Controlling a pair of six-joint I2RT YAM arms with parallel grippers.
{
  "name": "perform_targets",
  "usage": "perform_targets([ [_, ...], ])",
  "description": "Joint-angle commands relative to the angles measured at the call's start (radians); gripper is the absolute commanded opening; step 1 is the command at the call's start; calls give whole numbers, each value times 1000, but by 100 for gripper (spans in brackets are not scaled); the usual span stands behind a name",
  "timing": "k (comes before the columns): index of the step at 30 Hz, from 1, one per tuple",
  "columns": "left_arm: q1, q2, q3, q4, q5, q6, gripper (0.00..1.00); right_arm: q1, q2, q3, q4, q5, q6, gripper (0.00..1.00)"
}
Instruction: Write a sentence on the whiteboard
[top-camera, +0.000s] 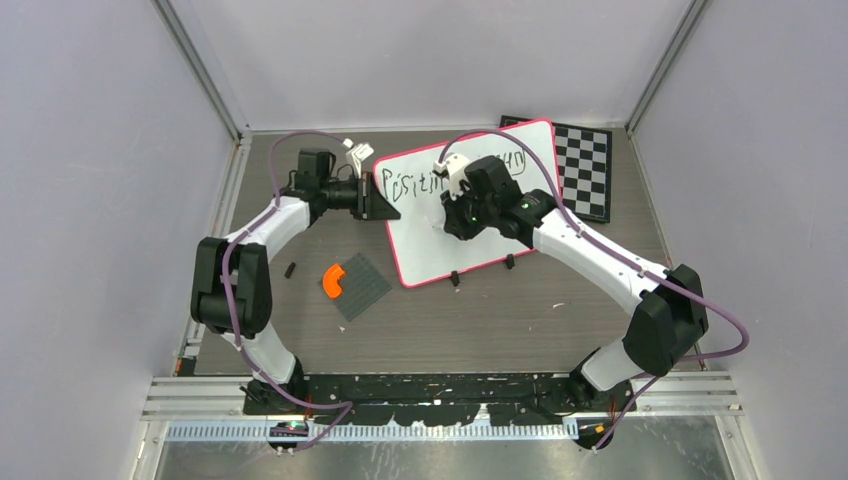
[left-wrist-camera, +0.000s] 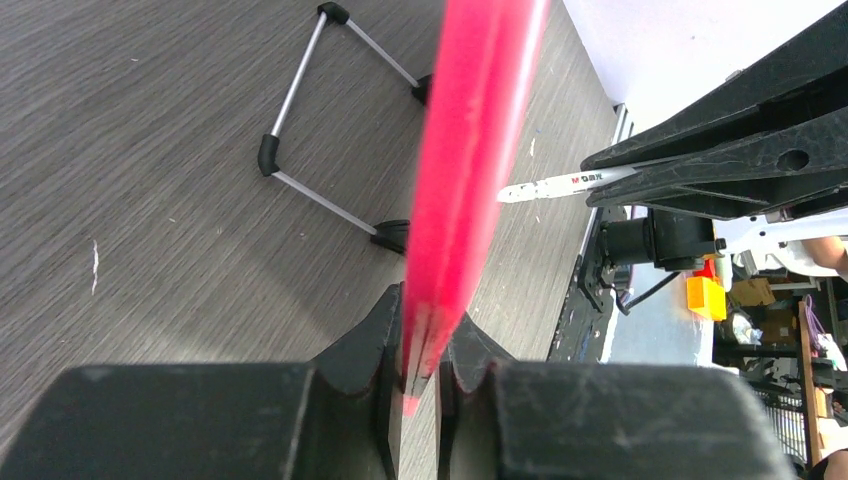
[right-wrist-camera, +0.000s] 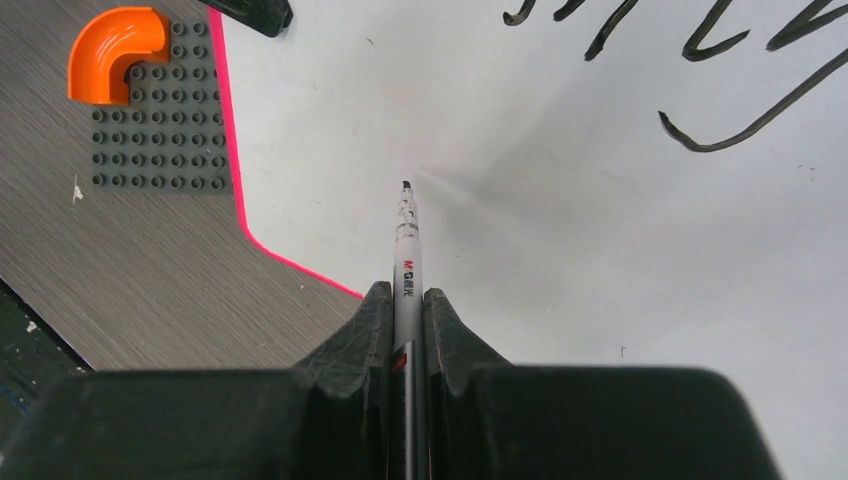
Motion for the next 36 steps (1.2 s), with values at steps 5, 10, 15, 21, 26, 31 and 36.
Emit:
perform_targets([
  [5, 3, 10, 2, 26, -58, 3, 0, 13, 1, 16, 45, 45, -13, 0],
  [10, 2, 7, 3, 22, -56, 9, 0, 20, 22, 27, 49, 70, -20, 0],
  [15, 2, 4, 6, 18, -52, 13, 0, 20, 43, 42, 59, 83, -17, 0],
  [21, 0, 4, 8, 12, -52, 19, 0, 20, 67, 67, 75, 73, -16, 0],
  [26, 0, 5, 13, 6, -49, 22, 0, 32, 82, 83, 74, 66, -15, 0],
  [31, 0, 5, 15, -1, -48, 28, 0, 48, 88, 69, 70, 65, -20, 0],
  [36, 0, 4, 13, -7, -48, 36, 0, 51, 70, 25, 69, 66, -26, 0],
])
